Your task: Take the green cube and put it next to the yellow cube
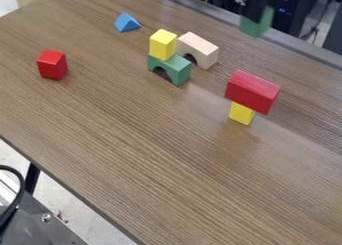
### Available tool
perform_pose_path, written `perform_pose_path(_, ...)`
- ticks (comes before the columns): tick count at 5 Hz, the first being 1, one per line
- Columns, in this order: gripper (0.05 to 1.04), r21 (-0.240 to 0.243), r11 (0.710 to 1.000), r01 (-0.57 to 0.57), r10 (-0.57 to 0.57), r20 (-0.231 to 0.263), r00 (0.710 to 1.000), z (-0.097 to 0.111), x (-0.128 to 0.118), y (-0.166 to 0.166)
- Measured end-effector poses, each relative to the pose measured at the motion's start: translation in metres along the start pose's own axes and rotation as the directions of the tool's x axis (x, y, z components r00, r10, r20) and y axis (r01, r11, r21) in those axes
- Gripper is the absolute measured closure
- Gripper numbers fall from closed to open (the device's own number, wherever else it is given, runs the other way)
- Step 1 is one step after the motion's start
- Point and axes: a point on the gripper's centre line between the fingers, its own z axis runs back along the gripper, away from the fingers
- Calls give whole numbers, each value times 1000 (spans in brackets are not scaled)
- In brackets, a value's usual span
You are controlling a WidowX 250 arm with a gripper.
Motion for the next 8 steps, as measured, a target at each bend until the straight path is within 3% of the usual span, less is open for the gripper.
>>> perform_pose_path(1, 575, 51, 999, -13, 12, 18, 1000, -12, 17, 13)
perform_pose_path(3, 575, 105, 994, 9, -13, 37, 999, -24, 27, 27)
perform_pose_path(8, 575, 153, 988, 8, -21, 84, 996, -48, 53, 33)
